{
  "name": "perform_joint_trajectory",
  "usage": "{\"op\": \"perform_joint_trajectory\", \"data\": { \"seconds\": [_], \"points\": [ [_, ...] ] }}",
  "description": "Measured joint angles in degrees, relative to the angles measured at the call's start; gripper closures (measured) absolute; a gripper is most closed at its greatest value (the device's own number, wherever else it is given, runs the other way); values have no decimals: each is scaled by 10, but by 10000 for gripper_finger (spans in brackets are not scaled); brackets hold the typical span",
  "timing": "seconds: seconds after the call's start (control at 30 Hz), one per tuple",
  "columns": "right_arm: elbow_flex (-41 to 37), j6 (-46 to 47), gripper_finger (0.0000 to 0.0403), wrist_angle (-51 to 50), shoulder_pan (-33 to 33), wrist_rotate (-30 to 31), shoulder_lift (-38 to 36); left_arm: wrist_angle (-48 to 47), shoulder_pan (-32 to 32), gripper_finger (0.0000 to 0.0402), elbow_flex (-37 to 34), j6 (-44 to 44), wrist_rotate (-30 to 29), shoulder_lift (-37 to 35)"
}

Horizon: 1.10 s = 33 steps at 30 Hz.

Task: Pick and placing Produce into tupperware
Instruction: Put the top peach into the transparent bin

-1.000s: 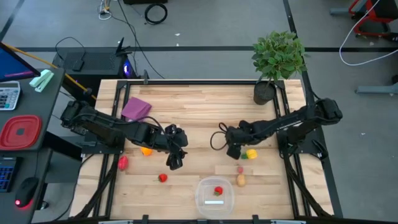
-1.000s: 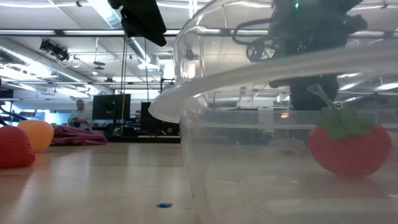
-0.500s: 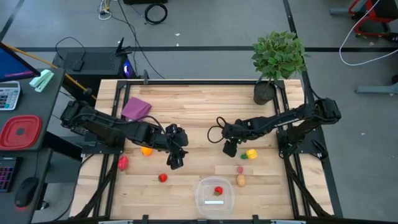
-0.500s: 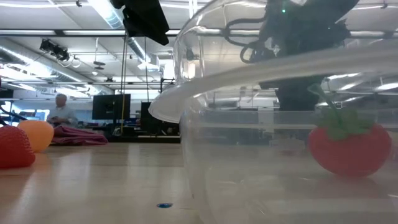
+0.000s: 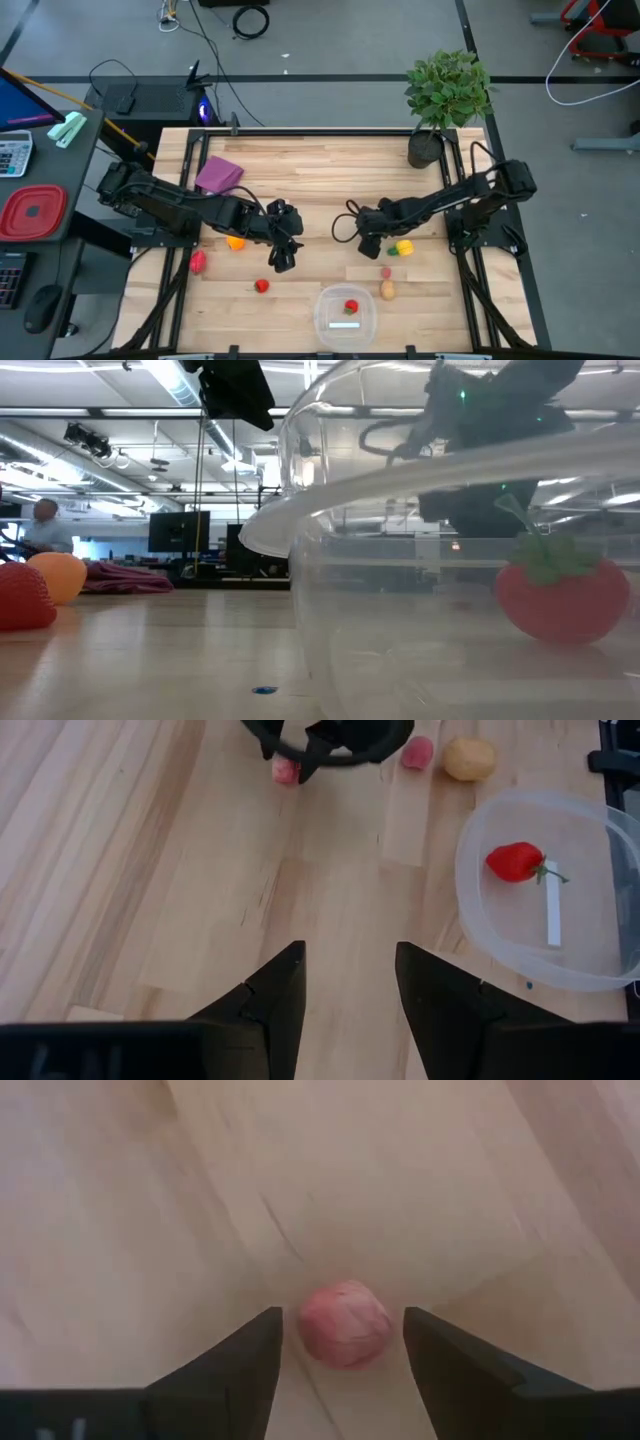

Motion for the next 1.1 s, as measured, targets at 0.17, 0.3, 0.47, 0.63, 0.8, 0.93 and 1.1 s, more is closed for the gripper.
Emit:
{"op": "perform_joint_trajectory", "data": {
  "seconds": [0.17, 0.3, 0.47, 0.63, 0.8, 0.93, 1.1],
  "points": [
    [0, 1, 183, 3, 0, 2, 9, 0, 0, 239, 0, 0, 0, 0],
    [0, 1, 192, 3, 0, 1, 9, 0, 0, 239, 0, 0, 0, 0],
    [0, 4, 244, 4, 0, 0, 9, 0, 0, 239, 0, 1, 0, 0],
    [0, 4, 314, 2, 3, 1, 9, 0, 0, 239, 0, 1, 0, 0],
    [0, -5, 350, 0, 18, 21, -7, -1, 0, 239, 0, 1, 0, 0],
    [16, 7, 345, -2, 51, 15, -39, -1, 0, 239, 0, 1, 0, 0],
    [51, 47, 338, 3, 128, 14, -93, -1, 0, 239, 0, 1, 0, 0]
  ]
}}
